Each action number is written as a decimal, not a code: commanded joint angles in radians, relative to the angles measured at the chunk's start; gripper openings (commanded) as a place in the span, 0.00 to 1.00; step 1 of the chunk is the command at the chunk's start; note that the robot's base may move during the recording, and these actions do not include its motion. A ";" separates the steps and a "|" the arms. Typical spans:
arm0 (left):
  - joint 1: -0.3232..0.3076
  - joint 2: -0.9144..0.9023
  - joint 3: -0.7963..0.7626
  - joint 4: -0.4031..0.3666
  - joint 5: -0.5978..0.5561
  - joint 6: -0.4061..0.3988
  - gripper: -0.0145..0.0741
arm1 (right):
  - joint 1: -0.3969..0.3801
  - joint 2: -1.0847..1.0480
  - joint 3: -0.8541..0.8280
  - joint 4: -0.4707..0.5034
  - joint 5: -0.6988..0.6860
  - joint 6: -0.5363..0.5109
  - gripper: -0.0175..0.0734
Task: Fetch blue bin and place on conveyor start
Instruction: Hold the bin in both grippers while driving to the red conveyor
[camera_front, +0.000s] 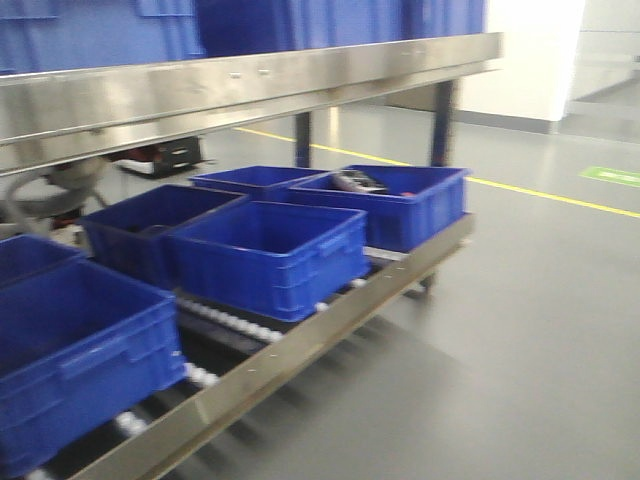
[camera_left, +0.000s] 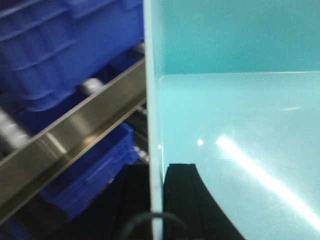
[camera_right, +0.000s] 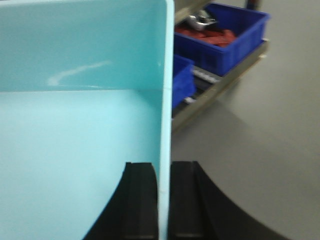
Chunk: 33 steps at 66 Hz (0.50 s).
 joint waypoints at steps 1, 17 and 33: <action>-0.003 -0.005 -0.005 0.039 -0.022 0.006 0.04 | 0.001 -0.016 -0.010 -0.052 -0.001 -0.027 0.02; -0.003 -0.005 -0.005 0.039 -0.022 0.006 0.04 | 0.001 -0.016 -0.010 -0.135 -0.001 -0.040 0.02; -0.003 -0.005 -0.005 0.039 -0.022 0.006 0.04 | 0.001 -0.016 -0.010 -0.140 -0.045 -0.040 0.02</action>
